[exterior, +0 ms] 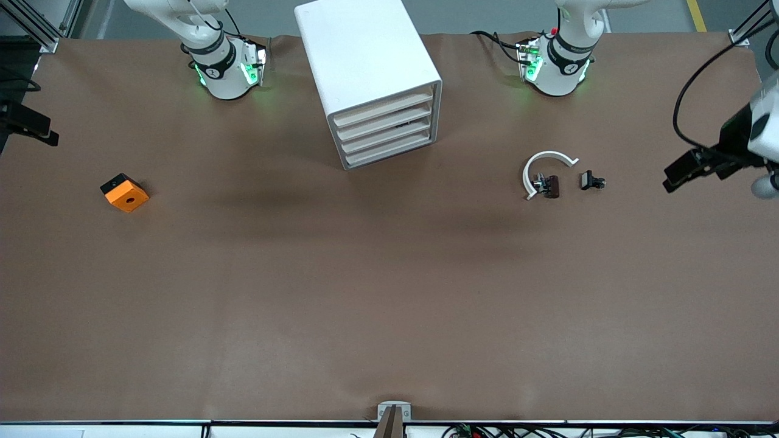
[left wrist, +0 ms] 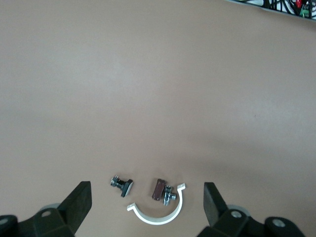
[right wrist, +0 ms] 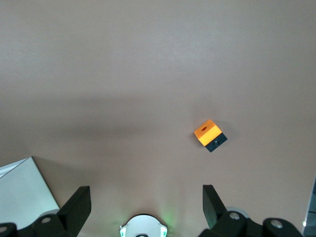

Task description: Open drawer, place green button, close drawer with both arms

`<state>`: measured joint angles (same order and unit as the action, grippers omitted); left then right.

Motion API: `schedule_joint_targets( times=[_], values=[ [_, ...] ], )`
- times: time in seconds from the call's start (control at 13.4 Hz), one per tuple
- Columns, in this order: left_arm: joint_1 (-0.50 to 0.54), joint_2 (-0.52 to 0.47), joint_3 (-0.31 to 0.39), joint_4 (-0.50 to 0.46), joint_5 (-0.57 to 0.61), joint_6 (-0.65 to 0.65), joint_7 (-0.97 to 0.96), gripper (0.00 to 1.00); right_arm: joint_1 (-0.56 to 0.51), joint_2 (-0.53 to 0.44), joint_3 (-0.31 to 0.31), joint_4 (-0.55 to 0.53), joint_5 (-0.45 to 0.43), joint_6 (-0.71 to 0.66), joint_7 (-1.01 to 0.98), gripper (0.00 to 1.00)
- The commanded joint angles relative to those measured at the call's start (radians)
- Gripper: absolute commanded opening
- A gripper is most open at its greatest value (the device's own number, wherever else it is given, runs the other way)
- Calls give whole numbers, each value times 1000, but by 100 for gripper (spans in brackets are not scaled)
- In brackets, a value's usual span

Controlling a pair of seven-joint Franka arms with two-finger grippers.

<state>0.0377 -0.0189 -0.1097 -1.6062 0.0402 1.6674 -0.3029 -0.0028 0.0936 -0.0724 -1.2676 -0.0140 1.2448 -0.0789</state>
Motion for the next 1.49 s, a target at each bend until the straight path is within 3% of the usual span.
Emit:
schedule_joint_targets(
  times=[0.0,0.22,0.59,1.41],
  values=[
    [-71,-133,73,-136,-19,8,43,100,-22,-125,5,-158,28,66,11,100],
    [-76,-184,78,-164,-43,-36,108,100,-25,-224,5,-294,28,137,11,100],
    [-79,-177,74,-138,-43,-100,195,100,-26,-227,6,-297,28,133,13,100],
    [-73,-159,73,-81,-33,-130,180,100,-26,-239,17,-289,29,142,80,100]
  ],
)
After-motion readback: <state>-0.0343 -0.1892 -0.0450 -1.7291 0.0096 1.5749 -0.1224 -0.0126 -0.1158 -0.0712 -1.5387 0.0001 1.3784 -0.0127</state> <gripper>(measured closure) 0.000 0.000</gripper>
